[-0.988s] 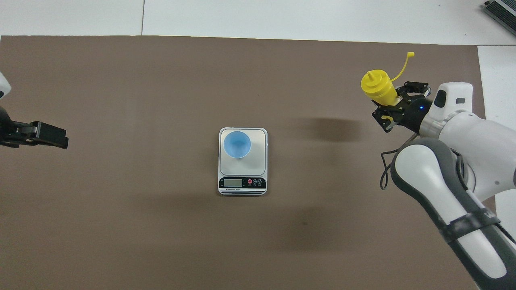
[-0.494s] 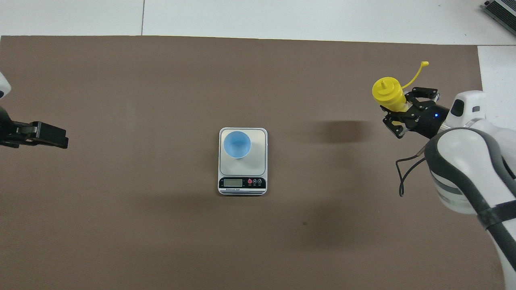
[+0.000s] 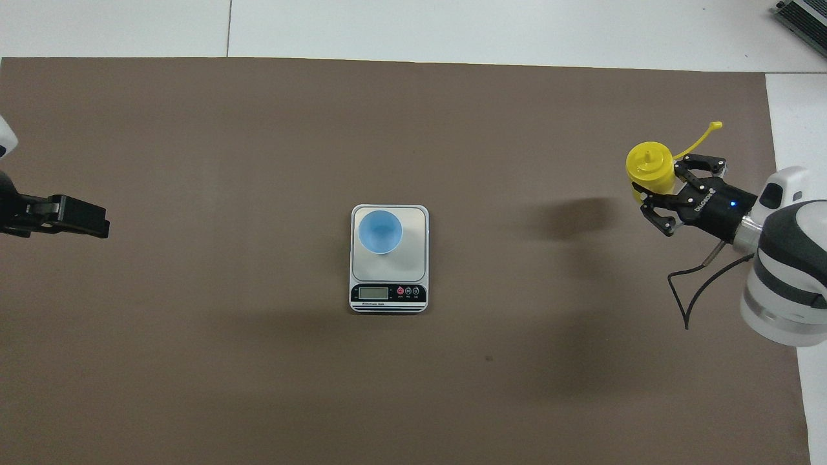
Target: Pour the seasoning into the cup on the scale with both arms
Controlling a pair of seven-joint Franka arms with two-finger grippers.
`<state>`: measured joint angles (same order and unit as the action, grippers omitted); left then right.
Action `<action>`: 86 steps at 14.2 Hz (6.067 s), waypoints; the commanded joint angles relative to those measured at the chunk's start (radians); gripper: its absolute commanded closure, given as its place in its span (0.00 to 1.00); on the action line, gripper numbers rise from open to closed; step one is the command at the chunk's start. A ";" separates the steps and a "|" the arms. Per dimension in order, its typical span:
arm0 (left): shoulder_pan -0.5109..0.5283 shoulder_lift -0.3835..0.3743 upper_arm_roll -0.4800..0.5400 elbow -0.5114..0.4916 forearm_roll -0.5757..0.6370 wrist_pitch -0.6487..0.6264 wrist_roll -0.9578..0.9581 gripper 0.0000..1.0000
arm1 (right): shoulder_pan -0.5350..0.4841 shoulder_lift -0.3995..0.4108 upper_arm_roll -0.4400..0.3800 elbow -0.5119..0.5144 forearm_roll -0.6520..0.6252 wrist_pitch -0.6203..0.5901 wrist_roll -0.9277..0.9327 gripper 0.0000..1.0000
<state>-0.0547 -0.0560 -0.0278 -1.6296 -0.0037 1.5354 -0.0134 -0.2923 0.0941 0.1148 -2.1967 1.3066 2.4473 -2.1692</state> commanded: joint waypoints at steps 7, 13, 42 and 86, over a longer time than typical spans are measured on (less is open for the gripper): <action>0.015 -0.010 -0.006 -0.013 -0.007 -0.006 0.012 0.00 | -0.156 0.114 0.011 0.002 0.134 -0.244 -0.135 0.68; 0.015 -0.010 -0.006 -0.013 -0.007 -0.006 0.012 0.00 | -0.197 0.156 0.009 -0.009 0.175 -0.356 -0.185 0.48; 0.015 -0.010 -0.006 -0.013 -0.007 -0.006 0.012 0.00 | -0.275 0.003 -0.040 -0.015 -0.426 -0.157 -0.026 0.00; 0.015 -0.010 -0.006 -0.013 -0.007 -0.006 0.012 0.00 | 0.166 -0.139 0.001 0.538 -1.333 -0.746 2.277 0.00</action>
<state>-0.0546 -0.0560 -0.0278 -1.6296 -0.0037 1.5351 -0.0134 -0.1812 -0.0434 0.1989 -1.6774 -0.0211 1.7365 0.0987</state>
